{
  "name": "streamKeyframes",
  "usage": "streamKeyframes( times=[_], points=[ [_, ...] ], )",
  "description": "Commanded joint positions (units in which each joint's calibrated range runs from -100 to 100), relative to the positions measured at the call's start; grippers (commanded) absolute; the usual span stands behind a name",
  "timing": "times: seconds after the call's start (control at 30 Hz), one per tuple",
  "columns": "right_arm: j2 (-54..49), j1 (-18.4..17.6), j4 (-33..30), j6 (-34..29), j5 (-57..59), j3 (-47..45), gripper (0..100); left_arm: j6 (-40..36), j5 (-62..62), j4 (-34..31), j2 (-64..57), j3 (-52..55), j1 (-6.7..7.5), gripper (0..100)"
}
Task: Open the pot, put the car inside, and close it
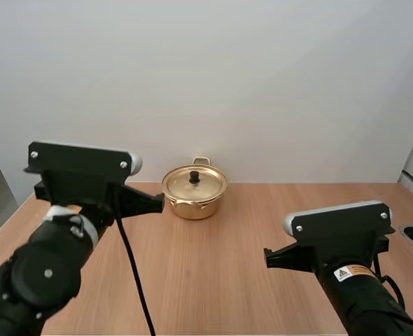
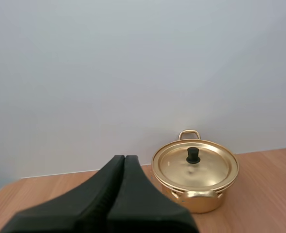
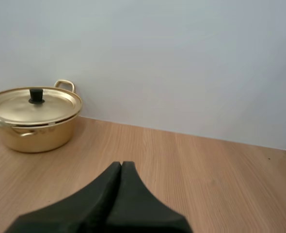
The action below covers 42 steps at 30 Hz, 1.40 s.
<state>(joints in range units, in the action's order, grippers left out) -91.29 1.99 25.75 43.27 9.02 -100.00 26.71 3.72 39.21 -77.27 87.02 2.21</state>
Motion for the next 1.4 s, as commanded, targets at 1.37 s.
streamKeyframes(
  times=[1.37],
  points=[
    [-8.71, -0.91, -9.77, -10.66, 24.43, 0.0, 0, -22.92, 27.34, -24.85, -22.73, 12.98, -1.09, 0]
  ],
)
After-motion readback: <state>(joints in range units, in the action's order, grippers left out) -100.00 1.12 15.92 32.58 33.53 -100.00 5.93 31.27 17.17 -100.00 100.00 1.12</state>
